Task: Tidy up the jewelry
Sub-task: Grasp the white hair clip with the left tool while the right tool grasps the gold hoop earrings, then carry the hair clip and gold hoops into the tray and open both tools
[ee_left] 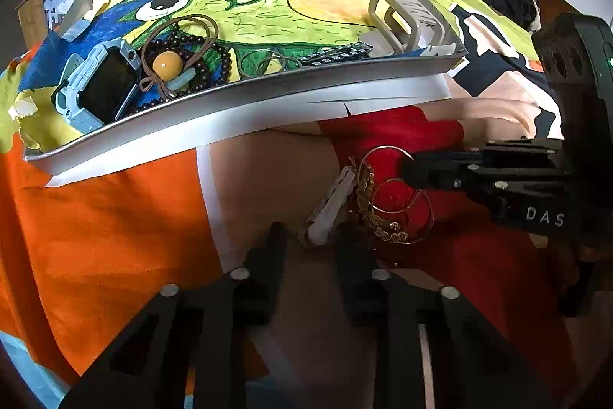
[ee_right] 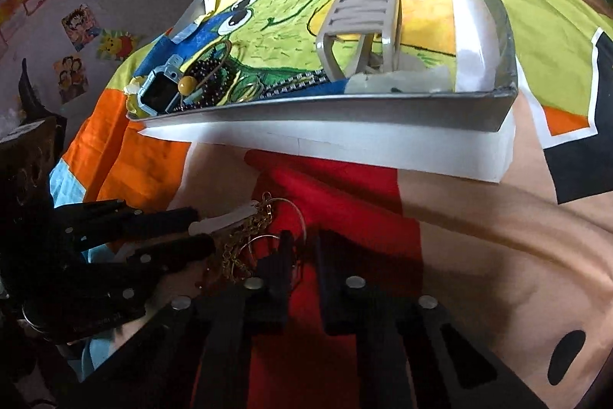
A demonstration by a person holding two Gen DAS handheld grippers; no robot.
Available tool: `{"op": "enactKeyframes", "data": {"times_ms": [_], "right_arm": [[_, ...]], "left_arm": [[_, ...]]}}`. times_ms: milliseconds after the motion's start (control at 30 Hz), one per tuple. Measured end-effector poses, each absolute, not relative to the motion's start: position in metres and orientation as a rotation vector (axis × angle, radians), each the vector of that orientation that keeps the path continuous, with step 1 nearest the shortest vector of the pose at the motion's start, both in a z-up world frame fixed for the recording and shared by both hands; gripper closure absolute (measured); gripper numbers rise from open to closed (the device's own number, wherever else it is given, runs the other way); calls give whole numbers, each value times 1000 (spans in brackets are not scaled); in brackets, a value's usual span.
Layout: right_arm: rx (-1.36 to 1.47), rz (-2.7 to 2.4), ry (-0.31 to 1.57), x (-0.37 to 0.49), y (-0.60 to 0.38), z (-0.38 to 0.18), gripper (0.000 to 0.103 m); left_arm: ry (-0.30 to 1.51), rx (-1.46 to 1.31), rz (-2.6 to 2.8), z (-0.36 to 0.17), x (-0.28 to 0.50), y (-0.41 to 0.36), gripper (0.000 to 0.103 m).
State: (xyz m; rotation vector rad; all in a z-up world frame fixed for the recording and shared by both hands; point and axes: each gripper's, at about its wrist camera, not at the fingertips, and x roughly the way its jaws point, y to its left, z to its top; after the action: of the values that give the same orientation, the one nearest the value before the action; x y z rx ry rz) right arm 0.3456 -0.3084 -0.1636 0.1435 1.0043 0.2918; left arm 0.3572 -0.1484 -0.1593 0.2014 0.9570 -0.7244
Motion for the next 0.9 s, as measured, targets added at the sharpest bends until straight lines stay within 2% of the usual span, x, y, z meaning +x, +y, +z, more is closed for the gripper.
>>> {"op": "enactKeyframes", "data": {"times_ms": [267,467,900], "right_arm": [[147,278,1013,344,-310,-165,94],[132,266,980,340,-309,-158,99],[61,329,730,299,-306,-94,100]], "left_arm": [[951,242,-757,-163,358,-160,86],[925,260,-727,-163,353,-163,89],[878,105,-583,-125,320,-133,91]]}}
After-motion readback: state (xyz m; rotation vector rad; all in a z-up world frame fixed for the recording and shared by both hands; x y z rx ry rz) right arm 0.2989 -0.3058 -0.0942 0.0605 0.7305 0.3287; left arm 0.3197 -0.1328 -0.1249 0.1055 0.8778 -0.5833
